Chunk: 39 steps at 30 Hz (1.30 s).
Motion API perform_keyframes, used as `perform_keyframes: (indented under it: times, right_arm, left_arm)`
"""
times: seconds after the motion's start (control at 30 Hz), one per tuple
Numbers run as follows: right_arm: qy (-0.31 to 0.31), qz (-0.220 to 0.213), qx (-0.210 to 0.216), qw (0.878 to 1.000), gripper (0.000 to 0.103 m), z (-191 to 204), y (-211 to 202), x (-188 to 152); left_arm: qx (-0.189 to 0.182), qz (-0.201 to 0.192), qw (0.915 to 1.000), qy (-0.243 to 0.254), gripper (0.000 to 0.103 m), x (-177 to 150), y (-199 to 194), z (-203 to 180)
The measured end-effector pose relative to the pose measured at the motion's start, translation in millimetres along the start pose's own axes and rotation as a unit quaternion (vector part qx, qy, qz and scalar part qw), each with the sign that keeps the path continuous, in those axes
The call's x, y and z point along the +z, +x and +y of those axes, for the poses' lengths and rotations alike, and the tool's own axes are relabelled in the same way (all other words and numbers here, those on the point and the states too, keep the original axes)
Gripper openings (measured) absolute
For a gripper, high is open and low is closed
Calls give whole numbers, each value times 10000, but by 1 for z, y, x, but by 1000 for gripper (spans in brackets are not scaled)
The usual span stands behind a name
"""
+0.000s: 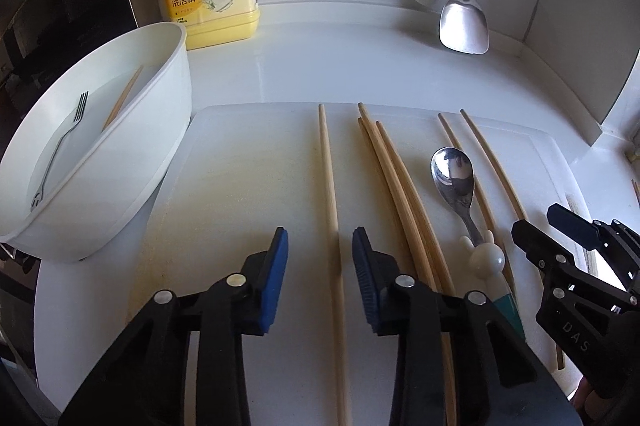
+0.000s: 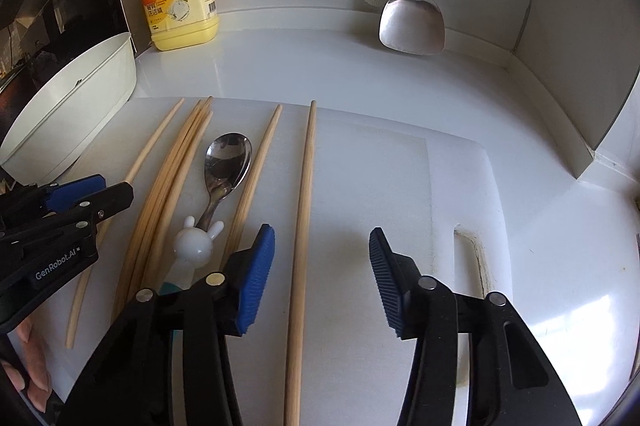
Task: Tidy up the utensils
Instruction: 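Position the left tool around a chopstick while the right tool approaches another chopstick, then close the left tool on one chopstick while the right tool closes on another, then lift both held chopsticks and carry them over the white water basin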
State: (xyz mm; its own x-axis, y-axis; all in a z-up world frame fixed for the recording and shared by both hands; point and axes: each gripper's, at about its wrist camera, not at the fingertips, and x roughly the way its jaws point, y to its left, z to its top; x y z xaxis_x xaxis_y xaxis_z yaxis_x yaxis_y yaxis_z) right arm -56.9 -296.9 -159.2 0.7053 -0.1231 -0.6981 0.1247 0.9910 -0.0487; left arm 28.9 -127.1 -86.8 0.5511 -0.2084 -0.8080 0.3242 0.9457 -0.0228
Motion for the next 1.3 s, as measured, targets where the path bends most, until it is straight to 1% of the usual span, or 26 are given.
perform_keyframes:
  times: [0.03, 0.07, 0.1, 0.13, 0.2, 0.37, 0.53, 0.63, 0.77, 0.93, 1.1, 1.17, 1.3]
  right_arm:
    - [-76, -17, 19, 10000, 31, 4, -1, 0]
    - [-169, -27, 31, 9998, 27, 8, -1, 0]
    - [-261, -33, 42, 9996, 19, 12, -2, 0]
    - [-308, -38, 61, 9995, 12, 15, -2, 0]
    - [-306, -54, 63, 9995, 7, 17, -2, 0]
    - [-71, -38, 218, 9997, 6, 10, -4, 0]
    - [278, 5, 425, 9987, 6, -1, -13, 0]
    - [415, -35, 521, 9978, 6, -4, -27, 0]
    - [432, -65, 607, 9972, 6, -4, -48, 5]
    - [420, -232, 787, 9957, 6, 2, -82, 27]
    - [151, -406, 1037, 9937, 6, 39, -104, 61]
    - [93, -471, 1189, 9917, 6, 60, -106, 76]
    - [0, -532, 1483, 9875, 6, 113, -96, 107]
  left_arm:
    - [-21, -17, 10000, 31, 24, 0, 0, -2]
    - [-64, -30, 10000, 55, 17, 0, 0, -4]
    - [-94, -34, 9999, 72, 12, -1, 0, -5]
    - [-117, -31, 9999, 87, 9, -1, 0, -6]
    - [-155, -17, 9999, 71, 7, -1, 0, -5]
    - [-329, 9, 9994, -117, 7, -4, -4, 2]
    - [-405, 53, 9991, -104, 7, -6, -14, 1]
    - [-476, 66, 9987, -144, 7, -2, -29, 3]
    - [-459, 7, 9988, -151, 7, 5, -59, 8]
    - [-372, -125, 9989, -245, 7, 18, -100, 28]
    - [-272, -320, 9979, -487, 7, 32, -131, 72]
    - [-169, -374, 9977, -545, 7, 39, -136, 96]
    - [-92, -465, 9963, -715, 7, 49, -134, 153]
